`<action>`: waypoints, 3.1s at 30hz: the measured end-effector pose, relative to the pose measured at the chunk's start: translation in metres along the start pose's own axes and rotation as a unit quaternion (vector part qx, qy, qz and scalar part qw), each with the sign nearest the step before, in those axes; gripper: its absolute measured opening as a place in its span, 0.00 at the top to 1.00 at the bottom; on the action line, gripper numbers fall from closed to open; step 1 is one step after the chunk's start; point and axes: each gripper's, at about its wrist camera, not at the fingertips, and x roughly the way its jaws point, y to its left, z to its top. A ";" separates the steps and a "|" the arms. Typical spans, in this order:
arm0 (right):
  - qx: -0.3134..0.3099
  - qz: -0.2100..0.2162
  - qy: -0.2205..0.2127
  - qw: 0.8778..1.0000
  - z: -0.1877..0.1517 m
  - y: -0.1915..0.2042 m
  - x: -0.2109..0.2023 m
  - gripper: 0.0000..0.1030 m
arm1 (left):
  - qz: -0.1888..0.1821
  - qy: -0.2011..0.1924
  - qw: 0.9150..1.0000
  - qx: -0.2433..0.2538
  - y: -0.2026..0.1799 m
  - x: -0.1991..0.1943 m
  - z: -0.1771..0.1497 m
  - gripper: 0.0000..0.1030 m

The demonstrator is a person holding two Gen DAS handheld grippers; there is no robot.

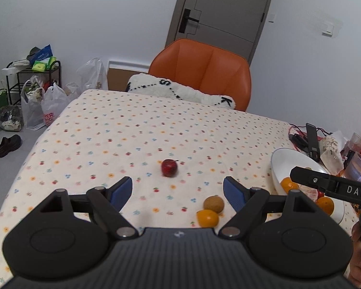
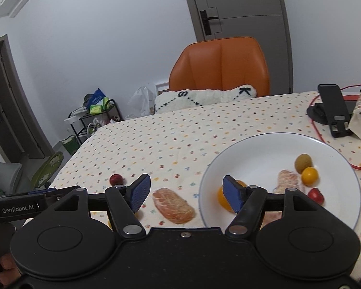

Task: Organize fruits
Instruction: 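Move the left tool to a small mandarin while the right tool approaches a pomelo segment, then grasp the small mandarin with the left tool while the right tool grasps the pomelo segment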

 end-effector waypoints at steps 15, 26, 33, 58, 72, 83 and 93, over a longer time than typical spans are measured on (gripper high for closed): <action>-0.020 0.021 0.016 0.999 -0.005 0.023 0.014 0.36 | 0.009 0.008 1.000 -0.014 0.023 -0.001 -0.008 0.21; -0.044 0.039 0.053 0.997 -0.025 0.036 0.032 0.41 | 0.004 0.023 1.000 -0.006 0.022 0.005 -0.023 0.21; -0.056 0.020 0.058 0.997 -0.029 0.034 0.048 0.42 | 0.002 0.028 1.000 -0.005 0.023 0.010 -0.025 0.21; -0.158 -0.014 0.084 0.984 -0.025 0.053 0.071 0.66 | 0.002 0.023 1.000 -0.008 0.028 0.015 -0.022 0.22; -0.099 0.044 0.115 0.987 -0.023 0.040 0.050 0.66 | -0.021 0.030 0.999 0.008 0.009 0.025 -0.026 0.24; -0.098 0.051 0.104 0.988 -0.024 0.030 0.043 0.53 | -0.046 0.039 0.998 0.014 -0.005 0.038 -0.030 0.41; -0.110 0.058 0.110 0.986 -0.027 0.025 0.034 0.52 | -0.061 0.049 0.997 0.029 -0.016 0.051 -0.032 0.51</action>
